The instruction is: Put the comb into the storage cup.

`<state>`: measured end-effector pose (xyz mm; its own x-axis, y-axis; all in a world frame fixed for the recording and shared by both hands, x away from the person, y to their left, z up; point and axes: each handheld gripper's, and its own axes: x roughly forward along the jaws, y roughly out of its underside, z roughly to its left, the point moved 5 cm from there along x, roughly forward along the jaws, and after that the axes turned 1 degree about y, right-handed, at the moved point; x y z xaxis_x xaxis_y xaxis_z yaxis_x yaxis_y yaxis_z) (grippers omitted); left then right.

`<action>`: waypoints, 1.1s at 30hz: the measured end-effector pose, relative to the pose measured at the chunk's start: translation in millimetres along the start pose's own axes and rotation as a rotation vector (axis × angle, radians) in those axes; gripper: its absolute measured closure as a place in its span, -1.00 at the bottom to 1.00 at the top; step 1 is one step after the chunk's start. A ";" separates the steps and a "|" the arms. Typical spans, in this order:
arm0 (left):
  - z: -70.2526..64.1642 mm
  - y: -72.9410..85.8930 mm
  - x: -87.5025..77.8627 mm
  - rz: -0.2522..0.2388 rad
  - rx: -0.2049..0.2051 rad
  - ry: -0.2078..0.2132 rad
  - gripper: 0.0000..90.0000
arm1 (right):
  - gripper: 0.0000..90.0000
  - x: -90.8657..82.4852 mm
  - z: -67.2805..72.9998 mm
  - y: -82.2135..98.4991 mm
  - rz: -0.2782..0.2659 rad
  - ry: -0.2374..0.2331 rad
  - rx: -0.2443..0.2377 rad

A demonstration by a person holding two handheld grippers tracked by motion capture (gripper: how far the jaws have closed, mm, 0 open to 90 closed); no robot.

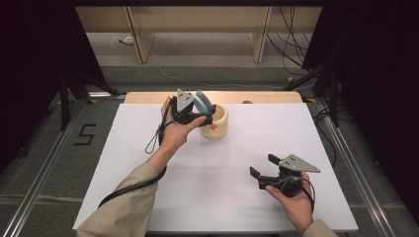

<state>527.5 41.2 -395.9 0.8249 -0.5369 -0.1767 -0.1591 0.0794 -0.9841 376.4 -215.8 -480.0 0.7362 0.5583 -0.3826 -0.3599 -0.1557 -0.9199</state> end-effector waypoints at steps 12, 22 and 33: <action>-0.7 -2.7 -8.0 0.007 0.004 0.009 -1.00 | -0.65 -1.0 -0.2 -1.1 -0.007 0.002 -0.004; -1.2 -3.6 -17.2 0.032 0.010 0.011 -1.00 | -0.65 -1.7 -1.1 -1.6 -0.010 0.007 -0.002; 1.8 -2.7 -36.6 0.044 0.015 0.022 -1.00 | -0.65 -3.1 -2.4 -2.6 -0.015 0.014 0.000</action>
<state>498.6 62.2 -386.8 0.8050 -0.5511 -0.2197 -0.1866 0.1163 -0.9755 376.5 -219.1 -476.6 0.7494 0.5490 -0.3701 -0.3490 -0.1475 -0.9254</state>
